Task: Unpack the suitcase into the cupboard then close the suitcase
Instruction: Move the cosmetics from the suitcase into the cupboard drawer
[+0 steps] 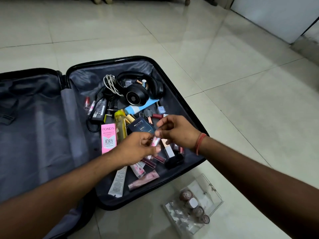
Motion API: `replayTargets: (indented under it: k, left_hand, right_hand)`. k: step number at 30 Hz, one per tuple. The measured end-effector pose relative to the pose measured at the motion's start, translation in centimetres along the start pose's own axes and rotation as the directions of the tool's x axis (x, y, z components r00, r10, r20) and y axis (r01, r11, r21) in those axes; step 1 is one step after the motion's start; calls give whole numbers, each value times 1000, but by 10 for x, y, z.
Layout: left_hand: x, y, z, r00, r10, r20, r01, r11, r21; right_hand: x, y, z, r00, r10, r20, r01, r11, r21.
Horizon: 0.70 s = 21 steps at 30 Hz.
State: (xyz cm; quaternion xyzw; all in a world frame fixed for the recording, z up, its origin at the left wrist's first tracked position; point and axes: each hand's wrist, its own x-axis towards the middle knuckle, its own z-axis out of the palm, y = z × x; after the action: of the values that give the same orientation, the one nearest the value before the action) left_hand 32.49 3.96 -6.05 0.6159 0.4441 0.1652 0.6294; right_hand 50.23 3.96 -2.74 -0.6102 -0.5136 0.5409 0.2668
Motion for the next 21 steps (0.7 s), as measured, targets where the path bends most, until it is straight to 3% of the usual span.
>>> replayTargets:
  k: [3, 5, 7, 9, 11, 15, 21]
  left_hand:
    - [-2, -10, -1, 999, -46, 4, 46, 999, 1]
    - [-3, -15, 3, 993, -115, -39, 112, 991, -78]
    - [-3, -16, 8, 974, -204, -103, 187, 971, -152]
    - [-2, -16, 9, 954, -272, -124, 244, 949, -201]
    - [-4, -14, 8, 946, -314, -77, 281, 916, -287]
    - [-5, -7, 3, 935, -353, 42, 333, 827, -452]
    - [-4, -11, -8, 916, -396, 60, 378, 806, -456]
  right_hand:
    - [8, 12, -7, 987, 1, -160, -1, 1000, -1]
    - [16, 22, -18, 950, 0, -313, -74, 971, -227]
    - [17, 29, -27, 933, 16, -359, -233, 788, -570]
    - [12, 30, -25, 934, 95, -343, -328, 607, -724]
    - [10, 30, -19, 933, 155, -325, -355, 545, -759]
    - [17, 30, -19, 920, 209, -332, -391, 558, -732]
    - [17, 36, -16, 919, 281, -278, -392, 561, -729]
